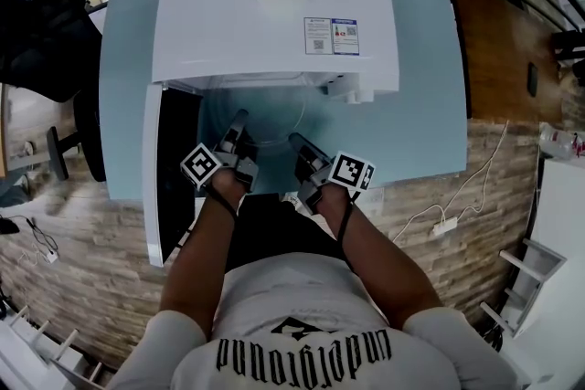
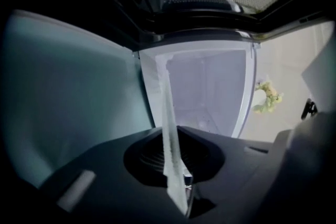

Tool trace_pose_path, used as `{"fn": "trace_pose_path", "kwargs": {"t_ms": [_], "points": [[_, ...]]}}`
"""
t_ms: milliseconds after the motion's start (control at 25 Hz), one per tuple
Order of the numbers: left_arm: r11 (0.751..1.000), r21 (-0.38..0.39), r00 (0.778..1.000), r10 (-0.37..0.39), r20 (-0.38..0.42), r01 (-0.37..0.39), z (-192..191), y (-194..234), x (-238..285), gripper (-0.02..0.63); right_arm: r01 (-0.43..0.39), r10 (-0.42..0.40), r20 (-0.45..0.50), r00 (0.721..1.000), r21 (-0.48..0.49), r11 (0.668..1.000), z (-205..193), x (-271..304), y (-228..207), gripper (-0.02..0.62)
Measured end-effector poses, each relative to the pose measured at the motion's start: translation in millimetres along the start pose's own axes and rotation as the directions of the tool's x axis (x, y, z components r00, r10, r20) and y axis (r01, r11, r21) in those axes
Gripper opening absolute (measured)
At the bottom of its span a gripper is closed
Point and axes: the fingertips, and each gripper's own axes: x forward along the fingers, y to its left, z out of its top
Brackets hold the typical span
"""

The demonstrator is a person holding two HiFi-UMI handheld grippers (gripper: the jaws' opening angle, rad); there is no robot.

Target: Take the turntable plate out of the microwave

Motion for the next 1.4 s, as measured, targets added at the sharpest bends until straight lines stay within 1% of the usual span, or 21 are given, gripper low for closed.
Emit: {"fn": "trace_pose_path", "kwargs": {"t_ms": [80,200,320,480,560,640,760,960,1080,1200,1400], "points": [[1.000,-0.002,1.000,-0.009,0.003,0.009,-3.8,-2.5,-4.0,0.083,-0.006,0.006,0.000,1.000,-0.002,1.000,-2.9,-5.2,0.6,0.044],[0.999,-0.028,0.999,-0.036,0.014,0.036,-11.5,-8.9,-10.5,0.081,-0.012,0.012,-0.003,1.000,-0.005,1.000,-8.4,-13.7,1.0,0.044],[0.999,-0.025,0.999,-0.046,0.017,0.046,-19.9,-14.4,-22.9,0.080,-0.023,0.023,-0.010,1.000,-0.015,1.000,-16.2,-26.3,5.1,0.044],[0.995,-0.056,0.996,-0.080,0.046,0.082,-33.1,-31.6,-41.9,0.077,-0.043,0.043,-0.016,0.999,-0.020,0.999,-27.8,-46.0,15.6,0.044],[0.993,-0.068,0.995,-0.093,0.047,0.096,-41.6,-41.1,-53.0,0.077,-0.055,0.055,-0.021,0.998,-0.017,0.998,-34.4,-59.2,22.4,0.044],[0.991,-0.068,0.993,-0.109,0.037,0.111,-49.4,-52.7,-62.4,0.075,-0.078,0.077,-0.024,0.997,-0.026,0.997,-39.3,-72.0,31.7,0.044],[0.988,-0.066,0.990,-0.140,0.020,0.141,-60.8,-71.6,-74.6,0.075,-0.132,0.130,-0.026,0.991,-0.060,0.990,-43.9,-90.5,51.1,0.044],[0.982,-0.059,0.984,-0.180,-0.017,0.179,-79.2,-108.9,-91.7,0.075,-0.165,0.163,-0.024,0.986,-0.078,0.983,-49.0,-126.5,76.5,0.043],[0.975,-0.051,0.975,-0.218,-0.049,0.216,-84.5,-139.2,-93.3,0.075,-0.197,0.195,-0.027,0.980,-0.081,0.977,-47.2,-144.5,98.3,0.043],[0.967,-0.047,0.965,-0.252,-0.077,0.249,-88.7,-169.2,-95.5,0.075,-0.238,0.235,-0.038,0.971,-0.116,0.964,-44.6,-162.0,124.7,0.041],[0.954,-0.058,0.949,-0.298,-0.099,0.293,-97.1,-215.3,-101.9,0.075,-0.286,0.284,-0.031,0.958,-0.130,0.949,-40.1,-188.9,160.7,0.040]]}}
